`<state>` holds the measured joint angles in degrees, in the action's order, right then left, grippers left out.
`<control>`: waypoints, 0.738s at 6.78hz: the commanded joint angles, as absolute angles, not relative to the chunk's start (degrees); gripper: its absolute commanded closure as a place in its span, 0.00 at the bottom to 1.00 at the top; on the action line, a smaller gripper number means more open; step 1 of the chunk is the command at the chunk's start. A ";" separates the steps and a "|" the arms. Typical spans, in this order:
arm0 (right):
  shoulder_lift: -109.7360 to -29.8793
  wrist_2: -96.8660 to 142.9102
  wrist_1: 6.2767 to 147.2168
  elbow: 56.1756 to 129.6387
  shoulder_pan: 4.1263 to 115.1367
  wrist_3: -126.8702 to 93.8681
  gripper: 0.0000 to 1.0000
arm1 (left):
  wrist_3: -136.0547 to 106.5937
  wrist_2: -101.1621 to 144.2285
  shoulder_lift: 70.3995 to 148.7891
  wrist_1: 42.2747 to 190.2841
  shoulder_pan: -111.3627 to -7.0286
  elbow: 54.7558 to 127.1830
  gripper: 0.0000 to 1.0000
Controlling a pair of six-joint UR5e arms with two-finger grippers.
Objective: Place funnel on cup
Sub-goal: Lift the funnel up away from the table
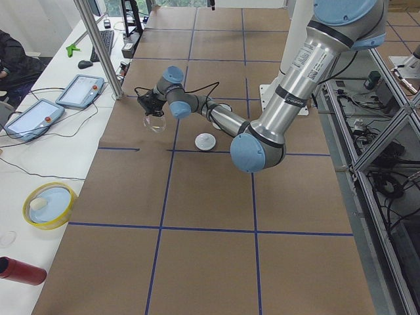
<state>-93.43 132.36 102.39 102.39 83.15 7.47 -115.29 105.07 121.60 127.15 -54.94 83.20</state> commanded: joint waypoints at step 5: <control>-93.43 132.36 102.39 102.39 83.14 7.47 0.00 | -96.43 122.87 121.01 81.11 -59.55 114.66 1.00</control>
